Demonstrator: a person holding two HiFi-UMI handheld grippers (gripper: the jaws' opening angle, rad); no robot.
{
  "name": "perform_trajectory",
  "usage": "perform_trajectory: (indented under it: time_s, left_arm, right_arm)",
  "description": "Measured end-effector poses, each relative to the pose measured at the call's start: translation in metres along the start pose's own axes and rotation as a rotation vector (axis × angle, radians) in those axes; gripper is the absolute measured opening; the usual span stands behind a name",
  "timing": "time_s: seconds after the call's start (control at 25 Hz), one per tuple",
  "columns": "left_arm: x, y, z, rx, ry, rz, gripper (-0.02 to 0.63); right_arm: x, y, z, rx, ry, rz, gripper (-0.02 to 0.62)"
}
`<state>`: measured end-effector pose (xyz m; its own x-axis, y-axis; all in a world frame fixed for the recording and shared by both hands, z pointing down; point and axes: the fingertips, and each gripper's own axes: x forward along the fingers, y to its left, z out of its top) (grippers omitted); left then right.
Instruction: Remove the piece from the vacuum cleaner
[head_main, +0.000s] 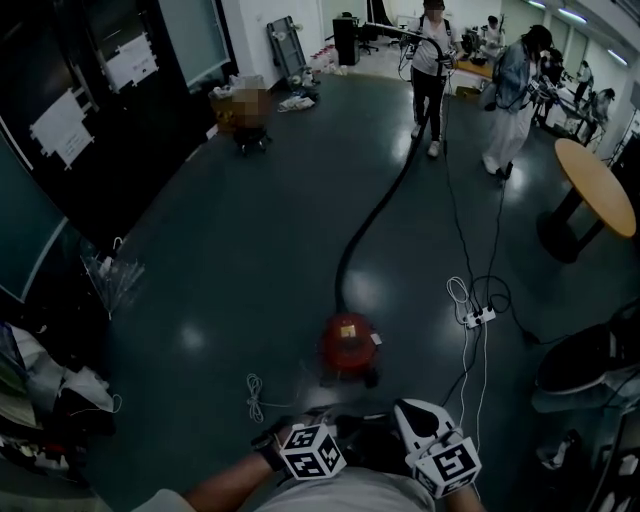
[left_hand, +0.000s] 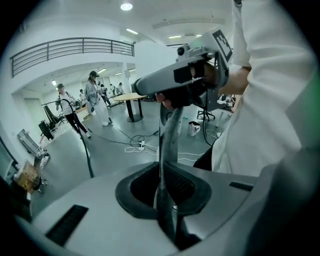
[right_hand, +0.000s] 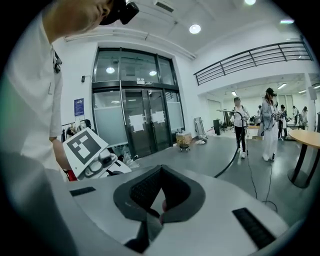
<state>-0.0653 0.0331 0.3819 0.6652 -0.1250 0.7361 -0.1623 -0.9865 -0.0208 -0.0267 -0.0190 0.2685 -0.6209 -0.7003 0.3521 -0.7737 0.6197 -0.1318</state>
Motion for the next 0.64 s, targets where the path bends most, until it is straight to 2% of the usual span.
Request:
perform_trajectory:
  time_s: [0.32, 0.64]
  left_arm:
    - [0.001, -0.003, 0.001, 0.005, -0.006, -0.007, 0.028]
    - [0.008, -0.014, 0.011, 0.0, -0.009, -0.015, 0.028]
  right_arm:
    - [0.002, 0.01, -0.005, 0.035, 0.01, 0.028, 0.015]
    - [-0.013, 0.001, -0.006, 0.032, 0.003, 0.014, 0.015]
